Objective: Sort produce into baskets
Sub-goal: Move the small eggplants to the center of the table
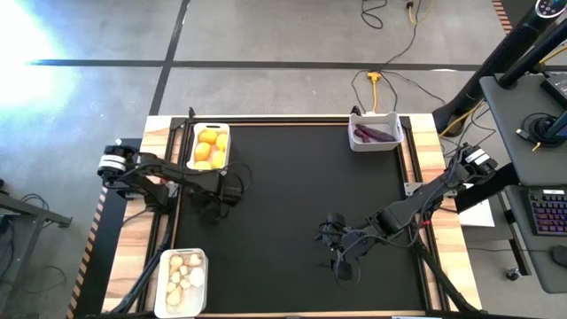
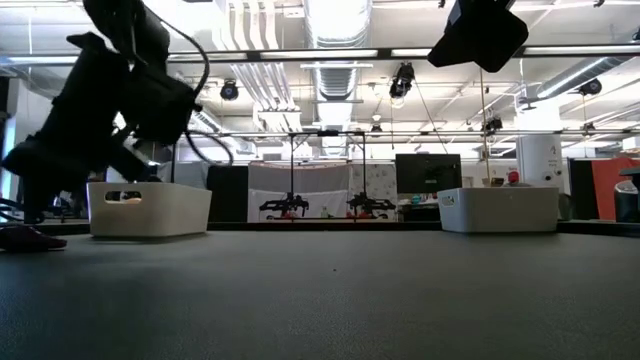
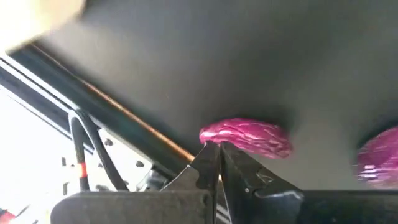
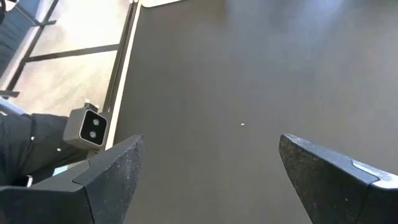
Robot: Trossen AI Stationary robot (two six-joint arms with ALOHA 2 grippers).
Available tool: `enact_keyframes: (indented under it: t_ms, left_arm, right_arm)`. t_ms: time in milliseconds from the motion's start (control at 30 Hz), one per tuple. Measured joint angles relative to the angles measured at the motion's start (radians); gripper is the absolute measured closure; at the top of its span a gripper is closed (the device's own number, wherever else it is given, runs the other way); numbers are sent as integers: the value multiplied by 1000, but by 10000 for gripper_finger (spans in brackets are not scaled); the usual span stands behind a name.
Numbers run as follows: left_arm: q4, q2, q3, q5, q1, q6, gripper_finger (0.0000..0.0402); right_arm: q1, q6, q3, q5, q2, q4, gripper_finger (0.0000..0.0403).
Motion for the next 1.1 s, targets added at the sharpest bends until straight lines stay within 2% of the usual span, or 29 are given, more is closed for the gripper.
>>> enact_keyframes:
  t_ms: [200, 400, 600, 767, 833, 900, 1000, 1100]
  left_arm:
    - [-3, 66, -19, 9, 0, 9, 402]
    - [79, 115, -21, 18, -10, 20, 402]
    - [130, 132, 68, 59, -55, 14, 402]
    - [328, 131, 190, 64, -102, 54, 402]
    - [463, 131, 231, 33, -134, 131, 402]
    - [531, 130, 268, 9, -172, 217, 402]
    - [440, 129, 322, 9, -199, 254, 402]
    - [223, 128, 334, 11, -208, 190, 402]
  right_arm:
    - [12, 22, 0, -1, 0, -6, 39]
    - [11, 22, 0, -1, 0, -6, 39]
    - [11, 22, 0, -1, 0, -5, 39]
    - [5, 22, 0, -1, 0, -1, 39]
    - [2, 22, 0, 0, 0, 3, 39]
    - [2, 22, 0, 0, 0, 2, 39]
    - [3, 40, 0, -1, 0, 2, 39]
    - [6, 49, 0, -1, 0, 1, 39]
